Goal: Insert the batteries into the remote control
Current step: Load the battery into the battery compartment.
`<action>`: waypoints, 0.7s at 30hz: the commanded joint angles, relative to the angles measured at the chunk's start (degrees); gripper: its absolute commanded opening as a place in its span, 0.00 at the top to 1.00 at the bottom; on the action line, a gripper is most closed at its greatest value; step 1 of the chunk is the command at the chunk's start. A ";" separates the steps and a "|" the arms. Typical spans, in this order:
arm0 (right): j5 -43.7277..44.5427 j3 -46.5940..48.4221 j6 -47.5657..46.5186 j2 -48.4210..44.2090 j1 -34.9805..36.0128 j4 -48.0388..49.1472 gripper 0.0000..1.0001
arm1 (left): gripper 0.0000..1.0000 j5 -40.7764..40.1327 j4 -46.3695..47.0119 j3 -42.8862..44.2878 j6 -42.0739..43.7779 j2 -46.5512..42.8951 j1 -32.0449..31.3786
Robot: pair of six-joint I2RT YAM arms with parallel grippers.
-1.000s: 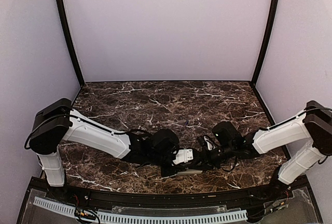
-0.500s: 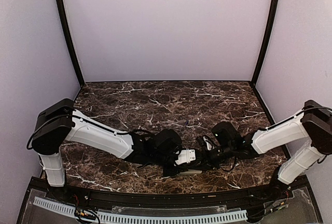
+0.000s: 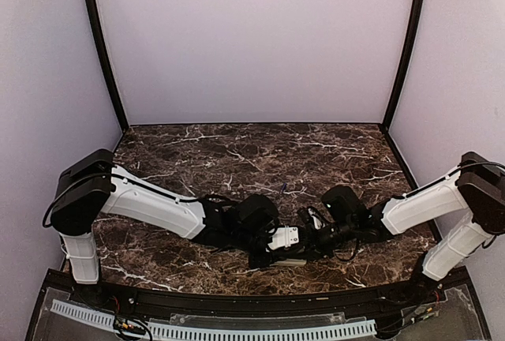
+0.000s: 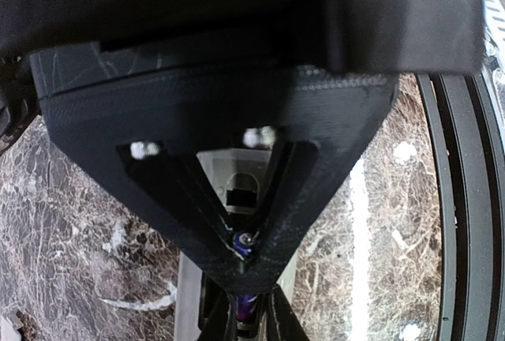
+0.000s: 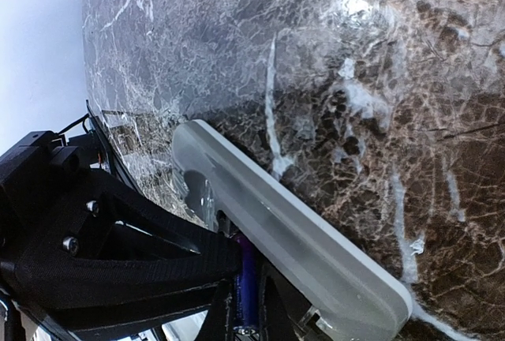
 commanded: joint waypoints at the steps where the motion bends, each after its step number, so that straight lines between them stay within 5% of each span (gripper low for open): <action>1: 3.00 -0.70 0.28 0.79 1.05 -0.87 1.00 | 0.94 0.38 -4.73 -0.12 0.65 0.78 -0.36; 7: 2.97 -0.47 0.01 0.24 1.01 -1.64 1.00 | 0.98 0.95 -4.70 -0.33 1.29 0.99 -0.36; 21: 5.11 1.68 -1.42 -4.62 1.05 -8.48 0.83 | 1.00 1.93 -5.34 -1.05 3.46 1.04 -0.36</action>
